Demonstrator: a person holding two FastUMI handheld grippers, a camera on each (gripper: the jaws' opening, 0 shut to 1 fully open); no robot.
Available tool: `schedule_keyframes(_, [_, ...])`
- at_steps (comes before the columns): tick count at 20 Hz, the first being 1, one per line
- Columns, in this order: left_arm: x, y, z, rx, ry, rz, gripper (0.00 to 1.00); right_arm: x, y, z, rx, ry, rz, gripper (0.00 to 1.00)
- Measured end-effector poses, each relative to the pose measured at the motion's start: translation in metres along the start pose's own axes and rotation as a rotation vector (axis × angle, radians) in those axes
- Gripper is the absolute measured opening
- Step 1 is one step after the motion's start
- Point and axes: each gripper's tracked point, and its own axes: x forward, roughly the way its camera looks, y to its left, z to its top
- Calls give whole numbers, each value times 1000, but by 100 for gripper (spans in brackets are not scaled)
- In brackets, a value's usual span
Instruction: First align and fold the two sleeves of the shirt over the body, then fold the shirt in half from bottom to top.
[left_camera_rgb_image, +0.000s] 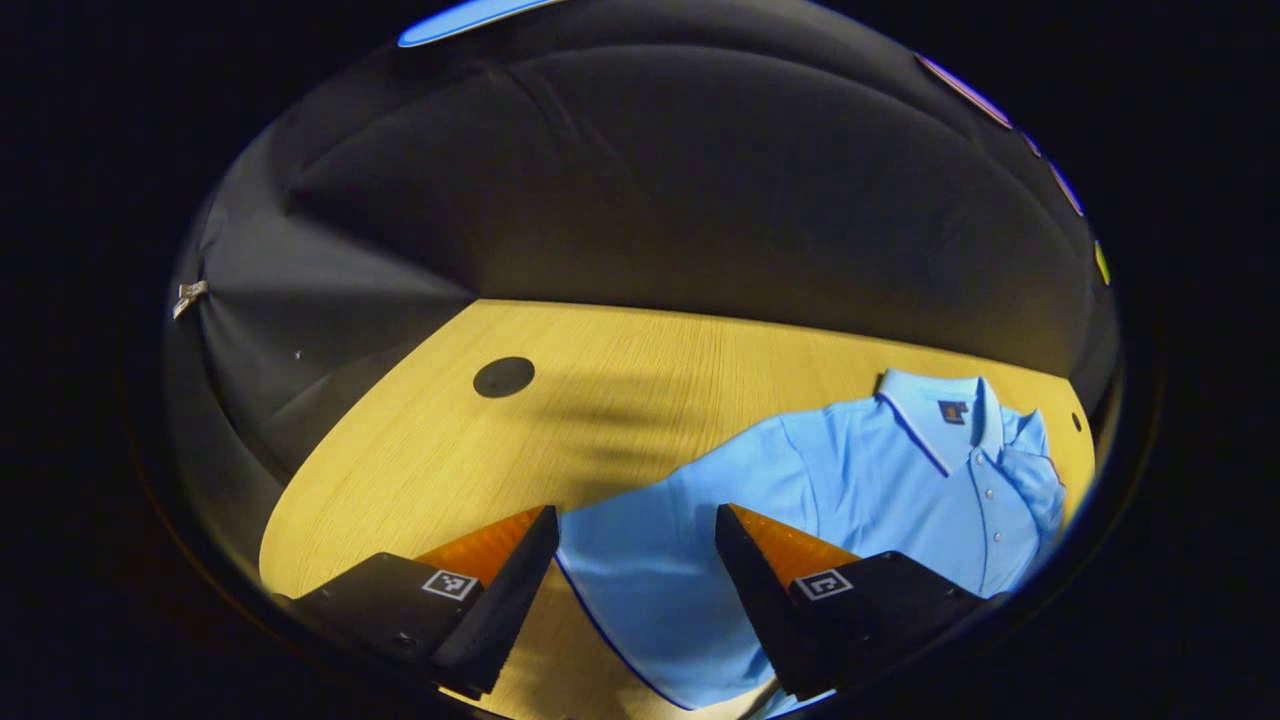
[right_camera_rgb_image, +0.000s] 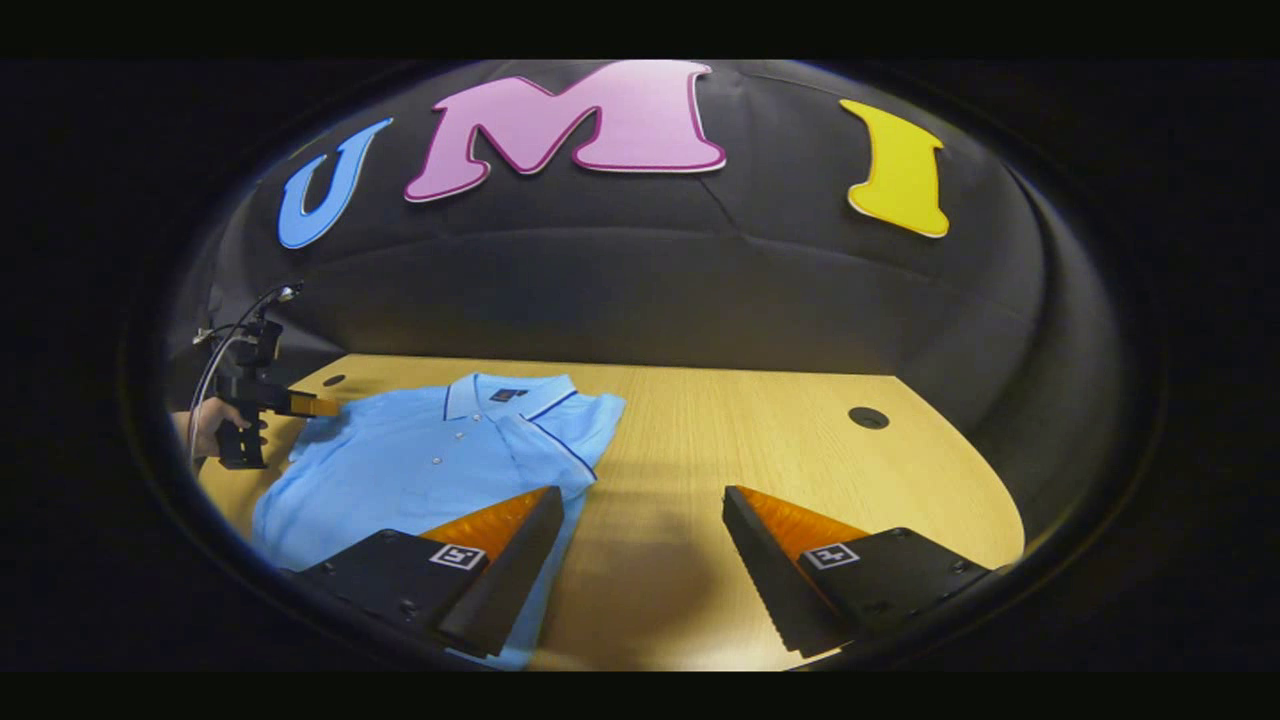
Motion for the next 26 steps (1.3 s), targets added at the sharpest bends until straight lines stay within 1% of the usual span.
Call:
schedule_keyframes(2, [3,-1,3,-20,-23,-3,100,-3,-8,-2,8,5,-5,99])
schedule_keyframes(3, [3,-2,0,-31,-13,-4,99,-4,-10,-5,15,14,-1,99])
schedule_keyframes(4, [2,0,0,-23,-18,-3,99,-5,-9,-10,23,26,5,99])
schedule_keyframes(5, [3,-2,-1,-18,-11,-11,99,-5,-10,-11,30,33,10,96])
schedule_keyframes(6, [0,-3,0,-15,-10,-23,99,-6,-9,-13,34,36,17,99])
schedule_keyframes(7, [1,-3,1,-17,-13,-29,93,-7,-10,-14,28,38,25,99])
schedule_keyframes(9, [6,-16,-1,-19,-21,-38,66,-9,-19,-22,-3,53,6,99])
schedule_keyframes(12, [7,-26,3,-25,-41,-57,26,-12,-23,-24,34,55,4,98])
schedule_keyframes(13, [9,-27,4,-33,-49,-58,18,-13,-25,-26,41,55,2,98])
schedule_keyframes(14, [8,-29,6,-47,-55,-62,7,-14,-29,-27,39,55,-3,98])
schedule_keyframes(16, [4,-30,8,-61,-56,-55,7,-18,-32,-28,37,54,-7,98])
schedule_keyframes(17, [1,-31,9,-52,-56,-41,6,-20,-32,-29,38,53,-6,98])
schedule_keyframes(18, [-4,-33,13,-26,-62,-23,6,-22,-33,-30,39,52,-7,96])
schedule_keyframes(19, [-10,-36,19,15,-78,-2,6,-24,-34,-31,37,51,-8,96])
schedule_keyframes(20, [-18,-42,29,52,-102,12,6,-26,-35,-33,35,51,-11,98])
schedule_keyframes(21, [-26,-54,38,82,-125,14,6,-29,-36,-34,34,50,-14,98])
schedule_keyframes(23, [-43,-87,50,123,-146,-5,6,-33,-35,-39,37,54,-16,98])
schedule_keyframes(24, [-50,-110,52,139,-149,-30,6,-36,-36,-41,36,57,-24,98])
schedule_keyframes(25, [-56,-131,52,154,-149,-56,6,-39,-37,-42,35,58,-30,96])
schedule_keyframes(26, [-61,-156,49,163,-146,-91,6,-42,-35,-43,36,58,-33,98])
